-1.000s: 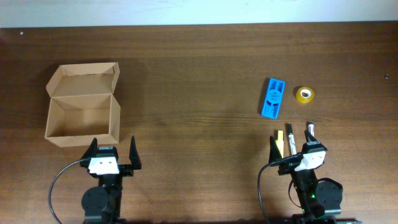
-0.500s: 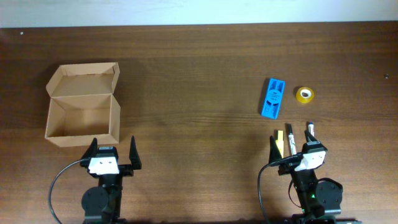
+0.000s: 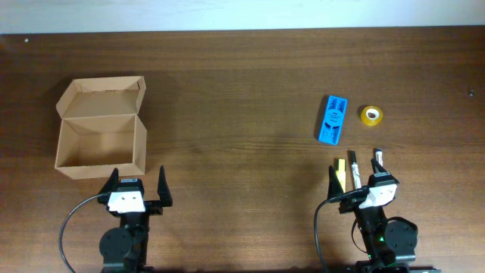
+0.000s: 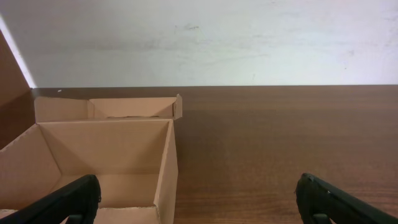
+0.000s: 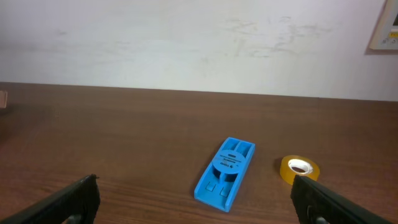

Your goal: Pack container

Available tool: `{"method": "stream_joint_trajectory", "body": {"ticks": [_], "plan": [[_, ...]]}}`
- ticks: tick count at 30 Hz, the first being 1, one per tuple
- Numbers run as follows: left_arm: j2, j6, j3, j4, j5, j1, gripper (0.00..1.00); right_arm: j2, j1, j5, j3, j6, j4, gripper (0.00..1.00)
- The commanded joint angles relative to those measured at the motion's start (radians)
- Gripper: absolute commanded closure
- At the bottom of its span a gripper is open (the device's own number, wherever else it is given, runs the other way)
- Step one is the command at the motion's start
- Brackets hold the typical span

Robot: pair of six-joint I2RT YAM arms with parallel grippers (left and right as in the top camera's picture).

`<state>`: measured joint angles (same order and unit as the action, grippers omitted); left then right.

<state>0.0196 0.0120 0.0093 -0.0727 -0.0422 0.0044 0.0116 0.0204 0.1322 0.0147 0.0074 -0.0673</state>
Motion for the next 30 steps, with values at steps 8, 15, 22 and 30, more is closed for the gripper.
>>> {"method": "stream_joint_trajectory", "body": {"ticks": [8,15,22,30], "plan": [[0.0,0.019,0.001,-0.008,-0.006,0.005,0.0,-0.009,-0.003,-0.008,-0.009,0.008,0.0,0.01],[0.0,0.019,0.001,-0.007,-0.006,0.005,0.0,-0.009,-0.003,-0.008,-0.009,0.008,0.0,0.01],[0.0,0.018,0.001,0.0,-0.01,0.005,0.0,-0.009,-0.003,-0.019,-0.009,0.008,0.0,0.01],[0.015,-0.14,0.006,-0.013,0.14,0.005,0.0,0.032,-0.003,-0.025,-0.006,0.037,-0.001,0.01]]}}
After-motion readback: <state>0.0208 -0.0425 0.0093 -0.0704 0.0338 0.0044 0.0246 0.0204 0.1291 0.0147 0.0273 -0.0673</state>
